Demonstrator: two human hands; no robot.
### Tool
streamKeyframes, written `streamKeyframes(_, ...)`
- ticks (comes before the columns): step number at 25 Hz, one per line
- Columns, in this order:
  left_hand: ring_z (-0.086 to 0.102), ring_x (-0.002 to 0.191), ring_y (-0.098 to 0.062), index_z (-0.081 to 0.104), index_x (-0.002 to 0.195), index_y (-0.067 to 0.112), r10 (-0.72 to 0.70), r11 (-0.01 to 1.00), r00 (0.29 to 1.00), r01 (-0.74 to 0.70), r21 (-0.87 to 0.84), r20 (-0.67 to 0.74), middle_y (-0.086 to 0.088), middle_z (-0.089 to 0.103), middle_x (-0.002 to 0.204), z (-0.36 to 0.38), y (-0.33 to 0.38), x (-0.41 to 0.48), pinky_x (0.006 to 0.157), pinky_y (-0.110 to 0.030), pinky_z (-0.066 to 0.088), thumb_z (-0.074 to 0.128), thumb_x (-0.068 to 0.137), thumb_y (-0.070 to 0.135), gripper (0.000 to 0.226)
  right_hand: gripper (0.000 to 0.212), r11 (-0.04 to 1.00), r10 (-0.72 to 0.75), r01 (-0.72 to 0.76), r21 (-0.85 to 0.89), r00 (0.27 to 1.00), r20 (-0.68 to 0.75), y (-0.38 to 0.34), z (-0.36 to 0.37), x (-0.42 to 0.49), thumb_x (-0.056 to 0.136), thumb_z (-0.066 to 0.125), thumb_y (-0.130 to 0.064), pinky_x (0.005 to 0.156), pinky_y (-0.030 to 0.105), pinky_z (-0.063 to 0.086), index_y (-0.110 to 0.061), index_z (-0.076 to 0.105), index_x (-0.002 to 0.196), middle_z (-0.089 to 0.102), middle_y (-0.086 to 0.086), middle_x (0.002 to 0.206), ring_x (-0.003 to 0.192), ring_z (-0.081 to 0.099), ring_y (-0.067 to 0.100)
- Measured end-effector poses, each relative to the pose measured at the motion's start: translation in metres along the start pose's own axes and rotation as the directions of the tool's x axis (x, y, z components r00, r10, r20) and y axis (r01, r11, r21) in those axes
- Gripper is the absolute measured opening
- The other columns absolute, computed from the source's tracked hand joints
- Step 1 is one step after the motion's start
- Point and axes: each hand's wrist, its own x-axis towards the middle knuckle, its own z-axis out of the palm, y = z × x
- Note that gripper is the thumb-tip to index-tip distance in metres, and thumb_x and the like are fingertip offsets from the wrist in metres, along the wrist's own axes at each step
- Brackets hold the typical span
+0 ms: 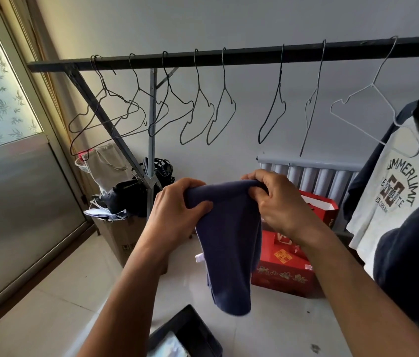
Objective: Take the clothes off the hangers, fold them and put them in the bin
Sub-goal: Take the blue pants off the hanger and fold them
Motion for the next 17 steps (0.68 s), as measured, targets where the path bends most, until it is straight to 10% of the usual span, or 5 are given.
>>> streamKeyframes(4, 0.053, 0.094, -0.010, 0.070, 0.089, 0.028, 0.034, 0.999, 0.999, -0.033, 0.026, -0.005, 0.008, 0.051, 0.097, -0.008, -0.007, 0.009, 0.080, -0.020, 0.042, 0.082, 0.072, 0.028, 0.021, 0.013, 0.996, -0.051, 0.044, -0.080, 0.995, -0.087, 0.003, 0.000, 0.004, 0.098, 0.052, -0.020, 0.095, 0.022, 0.038, -0.018, 0.059, 0.108, 0.045, -0.002, 0.114, 0.111, 0.044, 0.011)
streamKeyframes(9, 0.066, 0.080, -0.009, 0.064, 0.103, 0.006, -0.094, 0.825, 0.991, 0.128, -0.551, 0.091, -0.001, 0.069, 0.087, -0.006, 0.001, 0.017, 0.068, -0.022, 0.054, 0.071, 0.085, 0.009, 0.020, 0.006, 0.928, 0.006, 0.025, 0.372, 0.997, -0.081, -0.004, 0.000, 0.015, 0.097, 0.054, -0.022, 0.072, 0.020, 0.047, -0.018, 0.057, 0.093, 0.062, -0.003, 0.087, 0.079, 0.056, 0.004)
streamKeyframes(17, 0.073, 0.084, -0.018, 0.061, 0.113, 0.009, -0.097, 0.676, 0.937, 0.309, -0.669, 0.336, -0.003, 0.076, 0.094, 0.014, -0.010, -0.005, 0.067, -0.029, 0.057, 0.081, 0.064, 0.012, 0.053, 0.009, 0.870, 0.115, -0.004, 0.492, 0.974, -0.195, -0.009, 0.009, 0.030, 0.099, 0.051, -0.024, 0.072, 0.029, 0.047, -0.018, 0.057, 0.097, 0.063, 0.003, 0.088, 0.077, 0.056, 0.010)
